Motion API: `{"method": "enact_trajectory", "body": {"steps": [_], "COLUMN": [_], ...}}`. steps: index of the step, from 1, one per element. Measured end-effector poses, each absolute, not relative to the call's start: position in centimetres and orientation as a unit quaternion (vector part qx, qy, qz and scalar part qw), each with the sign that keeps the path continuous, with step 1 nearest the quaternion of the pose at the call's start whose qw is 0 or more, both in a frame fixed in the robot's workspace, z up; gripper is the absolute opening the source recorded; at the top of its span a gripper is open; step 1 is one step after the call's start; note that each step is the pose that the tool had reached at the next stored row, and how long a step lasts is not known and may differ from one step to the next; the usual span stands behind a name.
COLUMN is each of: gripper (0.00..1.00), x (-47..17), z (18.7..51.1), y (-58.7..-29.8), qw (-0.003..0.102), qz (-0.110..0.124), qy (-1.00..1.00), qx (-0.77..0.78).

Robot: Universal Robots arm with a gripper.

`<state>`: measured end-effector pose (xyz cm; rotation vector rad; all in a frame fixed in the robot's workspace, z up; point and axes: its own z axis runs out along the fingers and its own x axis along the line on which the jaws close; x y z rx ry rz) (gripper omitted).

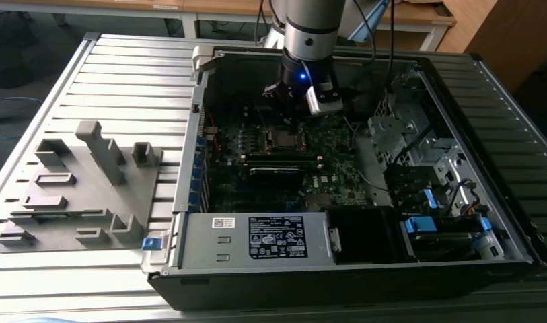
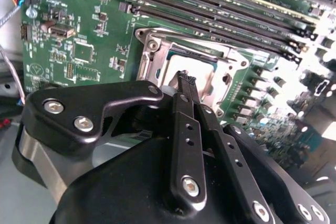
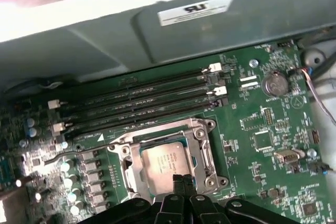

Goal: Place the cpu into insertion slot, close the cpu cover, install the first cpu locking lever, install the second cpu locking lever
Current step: 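Close the cpu cover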

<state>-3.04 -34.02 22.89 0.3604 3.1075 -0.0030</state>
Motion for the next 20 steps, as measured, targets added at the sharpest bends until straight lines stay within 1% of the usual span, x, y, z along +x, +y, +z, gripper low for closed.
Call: {"method": "enact_trajectory", "body": {"steps": [14,20], "gripper": [0.11,0.11], "x": [-3.04,-3.05], "z": [22.79,22.79], "y": [-34.02,-34.02], "qw": [0.007,0.007], "qz": [0.0,0.0], "qy": [1.0,1.0], "qx": [0.003,0.002]}}
